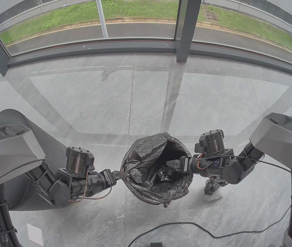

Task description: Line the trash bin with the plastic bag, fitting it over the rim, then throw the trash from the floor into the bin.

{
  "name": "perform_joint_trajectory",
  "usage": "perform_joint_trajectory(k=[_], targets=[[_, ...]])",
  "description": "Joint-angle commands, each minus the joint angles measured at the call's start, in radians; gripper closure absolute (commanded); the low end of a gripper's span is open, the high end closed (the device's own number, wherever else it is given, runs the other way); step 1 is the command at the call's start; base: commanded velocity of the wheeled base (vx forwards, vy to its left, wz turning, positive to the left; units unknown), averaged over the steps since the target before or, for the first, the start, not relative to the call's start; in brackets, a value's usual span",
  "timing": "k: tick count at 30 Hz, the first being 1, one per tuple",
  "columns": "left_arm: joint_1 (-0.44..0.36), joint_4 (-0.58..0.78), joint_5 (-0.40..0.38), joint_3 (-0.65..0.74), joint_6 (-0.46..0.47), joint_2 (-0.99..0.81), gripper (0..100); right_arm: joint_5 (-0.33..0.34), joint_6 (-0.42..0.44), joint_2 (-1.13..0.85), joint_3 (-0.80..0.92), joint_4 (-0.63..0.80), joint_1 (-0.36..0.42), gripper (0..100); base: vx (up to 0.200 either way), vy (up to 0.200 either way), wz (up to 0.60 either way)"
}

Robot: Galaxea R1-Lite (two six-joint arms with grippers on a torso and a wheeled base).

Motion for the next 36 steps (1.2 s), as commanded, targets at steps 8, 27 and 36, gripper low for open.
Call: perform_joint_trajectory(k=[8, 27, 36], targets=[[-0.002, 0.003, 0.0, 0.01, -0.004, -0.069, 0, -0.001, 0.0, 0.012, 0.0, -0.002, 0.0, 0, 0.0, 0.0, 0.0], [-0.02, -0.003, -0.072, -0.045, -0.174, -0.132, 0, -0.002, 0.0, 0.024, 0.0, -0.002, 0.002, 0, 0.0, 0.0, 0.0], [-0.056, 0.0, -0.074, -0.085, -0.252, -0.22, 0, -0.002, -0.002, 0.032, -0.001, -0.003, 0.002, 0, 0.0, 0.0, 0.0]])
